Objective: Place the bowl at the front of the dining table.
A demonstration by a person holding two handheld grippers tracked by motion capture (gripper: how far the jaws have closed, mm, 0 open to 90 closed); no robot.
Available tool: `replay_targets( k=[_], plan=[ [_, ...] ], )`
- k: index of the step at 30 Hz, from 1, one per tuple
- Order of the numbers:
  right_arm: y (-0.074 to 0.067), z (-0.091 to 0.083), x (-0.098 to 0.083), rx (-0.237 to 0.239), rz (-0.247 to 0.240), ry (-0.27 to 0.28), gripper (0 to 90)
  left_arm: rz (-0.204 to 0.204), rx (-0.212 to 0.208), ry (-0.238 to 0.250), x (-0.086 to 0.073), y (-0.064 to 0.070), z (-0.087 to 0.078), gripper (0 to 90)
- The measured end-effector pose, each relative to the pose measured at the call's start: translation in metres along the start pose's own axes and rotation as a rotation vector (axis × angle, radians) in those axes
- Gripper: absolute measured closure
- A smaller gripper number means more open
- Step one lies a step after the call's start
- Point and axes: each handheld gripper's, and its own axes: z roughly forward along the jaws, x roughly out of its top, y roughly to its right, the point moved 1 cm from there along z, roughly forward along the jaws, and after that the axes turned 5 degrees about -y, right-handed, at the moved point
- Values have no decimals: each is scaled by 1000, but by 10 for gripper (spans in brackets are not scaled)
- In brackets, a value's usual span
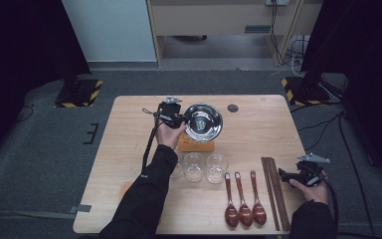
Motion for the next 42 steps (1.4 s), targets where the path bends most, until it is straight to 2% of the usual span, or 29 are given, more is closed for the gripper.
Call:
replay_targets(
  k=[18, 28, 42],
  plan=[
    [0, 0, 0, 0, 0, 0, 3, -13, 27, -30, -3, -11, 22, 859],
    [0, 0, 0, 0, 0, 0, 3, -22, 37, -35, -4, -16, 29, 860],
    [0, 0, 0, 0, 0, 0, 3, -20, 54, -68, -9, -23, 41, 860]
  ],
)
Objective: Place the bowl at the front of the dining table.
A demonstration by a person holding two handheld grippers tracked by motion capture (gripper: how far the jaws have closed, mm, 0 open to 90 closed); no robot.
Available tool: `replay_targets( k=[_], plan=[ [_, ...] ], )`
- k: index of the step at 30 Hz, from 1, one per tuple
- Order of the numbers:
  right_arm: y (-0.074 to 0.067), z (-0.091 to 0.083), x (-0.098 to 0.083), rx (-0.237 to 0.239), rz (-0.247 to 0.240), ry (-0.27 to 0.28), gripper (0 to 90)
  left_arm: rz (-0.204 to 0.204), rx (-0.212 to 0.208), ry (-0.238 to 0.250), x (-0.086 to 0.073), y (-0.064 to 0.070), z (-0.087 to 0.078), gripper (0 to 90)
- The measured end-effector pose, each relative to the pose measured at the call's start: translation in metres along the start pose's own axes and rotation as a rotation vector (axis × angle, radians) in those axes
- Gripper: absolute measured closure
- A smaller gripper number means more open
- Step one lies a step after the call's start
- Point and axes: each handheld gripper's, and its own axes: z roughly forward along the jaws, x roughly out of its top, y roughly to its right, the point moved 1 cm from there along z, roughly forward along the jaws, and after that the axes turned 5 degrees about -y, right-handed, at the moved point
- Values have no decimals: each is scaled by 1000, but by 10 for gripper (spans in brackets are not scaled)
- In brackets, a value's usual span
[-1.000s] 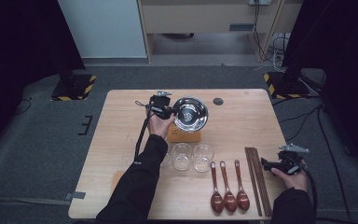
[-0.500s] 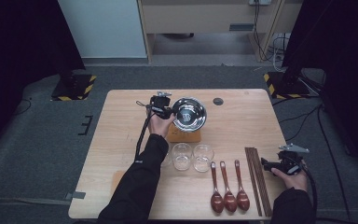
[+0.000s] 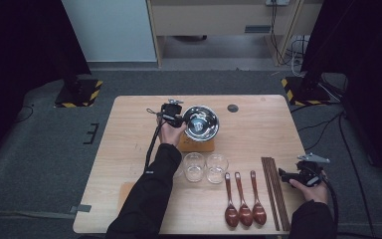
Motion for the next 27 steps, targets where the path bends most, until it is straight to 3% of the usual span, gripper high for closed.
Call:
replay_targets(
  k=[11, 27],
  plan=[
    [0, 0, 0, 0, 0, 0, 3, 2, 19, -34, -3, -2, 9, 858],
    [0, 0, 0, 0, 0, 0, 3, -4, 11, -29, -3, -14, 16, 857]
  ],
)
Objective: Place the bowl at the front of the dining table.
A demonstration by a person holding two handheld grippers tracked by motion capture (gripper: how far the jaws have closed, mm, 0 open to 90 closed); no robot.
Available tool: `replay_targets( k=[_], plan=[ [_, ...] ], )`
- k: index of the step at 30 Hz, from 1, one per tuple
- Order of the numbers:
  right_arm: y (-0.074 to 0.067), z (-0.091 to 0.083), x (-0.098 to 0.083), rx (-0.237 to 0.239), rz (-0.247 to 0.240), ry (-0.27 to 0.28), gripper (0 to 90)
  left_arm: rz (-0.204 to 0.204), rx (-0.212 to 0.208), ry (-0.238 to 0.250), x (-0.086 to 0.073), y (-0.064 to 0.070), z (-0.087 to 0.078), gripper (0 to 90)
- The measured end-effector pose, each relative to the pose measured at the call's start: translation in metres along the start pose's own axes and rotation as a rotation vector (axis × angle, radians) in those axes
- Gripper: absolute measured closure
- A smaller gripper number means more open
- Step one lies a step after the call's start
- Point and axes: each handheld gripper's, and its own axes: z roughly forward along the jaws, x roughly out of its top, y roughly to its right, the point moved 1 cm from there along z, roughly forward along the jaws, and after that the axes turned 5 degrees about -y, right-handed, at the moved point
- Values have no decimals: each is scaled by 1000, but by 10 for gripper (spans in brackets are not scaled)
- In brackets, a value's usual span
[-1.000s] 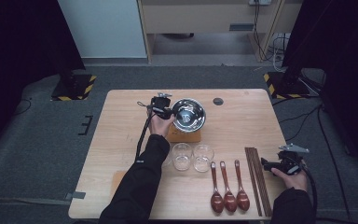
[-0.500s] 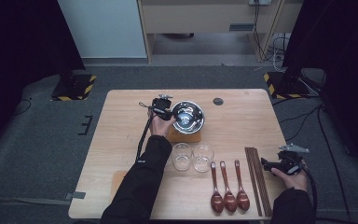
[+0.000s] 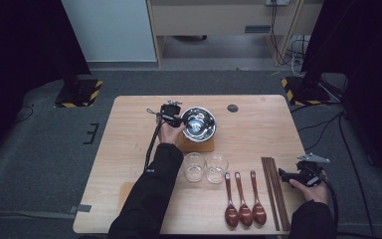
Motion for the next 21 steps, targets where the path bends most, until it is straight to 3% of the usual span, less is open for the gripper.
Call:
replay_targets(
  k=[10, 21],
  plan=[
    [0, 0, 0, 0, -2, -1, 3, 16, -29, -3, -2, -5, 9, 857],
    [0, 0, 0, 0, 0, 0, 3, 8, -42, -47, -6, -11, 20, 856]
  ],
)
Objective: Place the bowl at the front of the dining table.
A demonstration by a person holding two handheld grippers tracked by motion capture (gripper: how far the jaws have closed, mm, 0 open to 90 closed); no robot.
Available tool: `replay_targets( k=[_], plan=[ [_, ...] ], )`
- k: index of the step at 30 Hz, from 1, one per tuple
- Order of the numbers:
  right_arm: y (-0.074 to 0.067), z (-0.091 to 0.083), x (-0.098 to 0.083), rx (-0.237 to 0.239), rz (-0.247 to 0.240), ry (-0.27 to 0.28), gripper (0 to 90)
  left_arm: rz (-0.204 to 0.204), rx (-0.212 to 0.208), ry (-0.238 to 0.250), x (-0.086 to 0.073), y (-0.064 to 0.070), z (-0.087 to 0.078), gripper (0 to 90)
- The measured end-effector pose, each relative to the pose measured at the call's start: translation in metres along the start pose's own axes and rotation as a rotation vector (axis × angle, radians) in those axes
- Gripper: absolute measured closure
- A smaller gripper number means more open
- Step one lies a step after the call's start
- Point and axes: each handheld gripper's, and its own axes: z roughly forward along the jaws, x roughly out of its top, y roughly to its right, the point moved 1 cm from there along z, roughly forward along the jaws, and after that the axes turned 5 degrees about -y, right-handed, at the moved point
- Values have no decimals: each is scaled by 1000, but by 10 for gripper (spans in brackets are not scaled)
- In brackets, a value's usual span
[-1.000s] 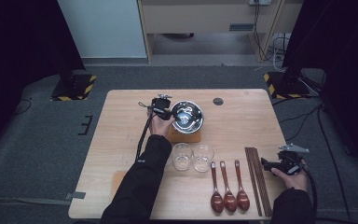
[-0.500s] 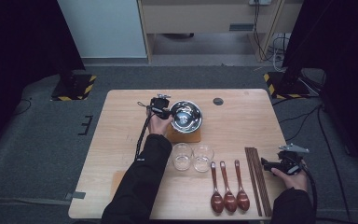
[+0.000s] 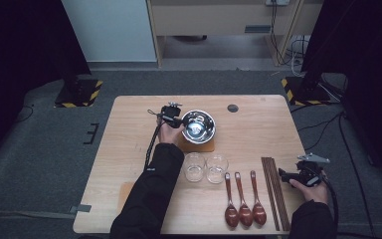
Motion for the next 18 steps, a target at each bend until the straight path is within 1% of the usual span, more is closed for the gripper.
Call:
replay_targets(
  k=[2, 6, 12, 18],
  plan=[
    [0, 0, 0, 0, 0, 0, 3, -4, -4, -8, -1, 0, 3, 855],
    [0, 0, 0, 0, 0, 0, 3, 1, -5, -22, -3, -2, 6, 852],
    [0, 0, 0, 0, 0, 0, 3, -8, -7, -43, -5, -5, 11, 851],
    [0, 0, 0, 0, 0, 0, 3, -20, -16, -39, -5, -7, 12, 850]
  ],
)
